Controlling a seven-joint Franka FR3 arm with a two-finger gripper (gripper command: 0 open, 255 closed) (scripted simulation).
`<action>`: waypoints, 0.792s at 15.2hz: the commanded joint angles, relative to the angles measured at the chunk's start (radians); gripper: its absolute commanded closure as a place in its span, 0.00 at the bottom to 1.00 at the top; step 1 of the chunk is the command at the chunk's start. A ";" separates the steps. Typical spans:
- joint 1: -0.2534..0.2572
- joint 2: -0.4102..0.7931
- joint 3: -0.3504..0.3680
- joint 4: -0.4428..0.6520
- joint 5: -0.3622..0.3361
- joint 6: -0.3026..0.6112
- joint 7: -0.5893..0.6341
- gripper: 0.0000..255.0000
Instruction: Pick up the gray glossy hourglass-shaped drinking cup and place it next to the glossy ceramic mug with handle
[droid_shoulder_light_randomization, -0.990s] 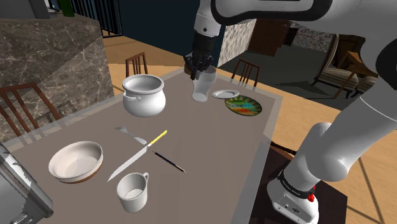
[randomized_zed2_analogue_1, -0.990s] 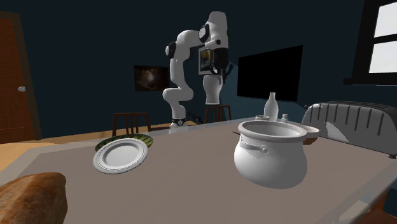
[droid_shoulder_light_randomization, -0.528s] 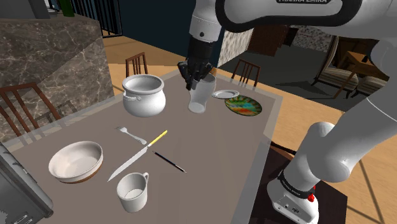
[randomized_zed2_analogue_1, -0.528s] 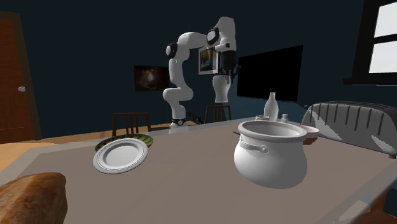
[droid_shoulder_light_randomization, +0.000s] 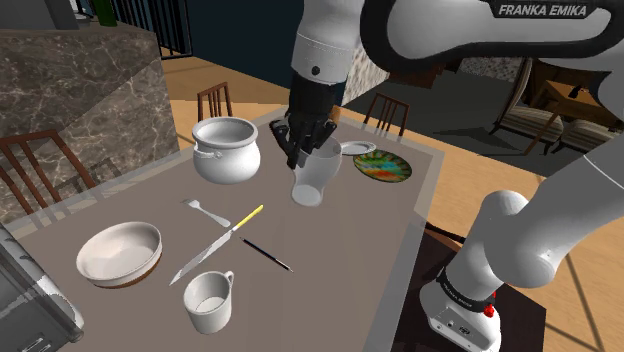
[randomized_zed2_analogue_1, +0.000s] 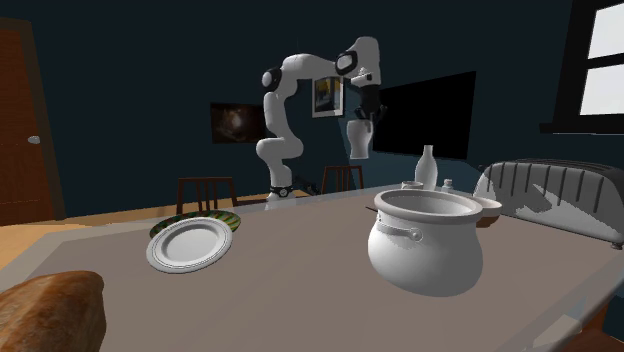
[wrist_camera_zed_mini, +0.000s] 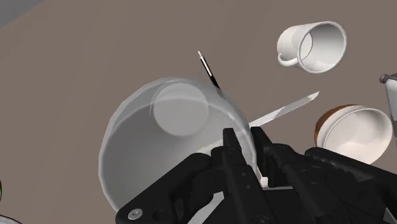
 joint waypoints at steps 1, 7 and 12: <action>0.017 -0.001 0.033 0.008 0.005 -0.005 0.051 1.00; 0.065 0.020 0.138 0.041 0.010 -0.009 0.203 1.00; 0.101 0.070 0.232 0.100 -0.006 -0.013 0.340 1.00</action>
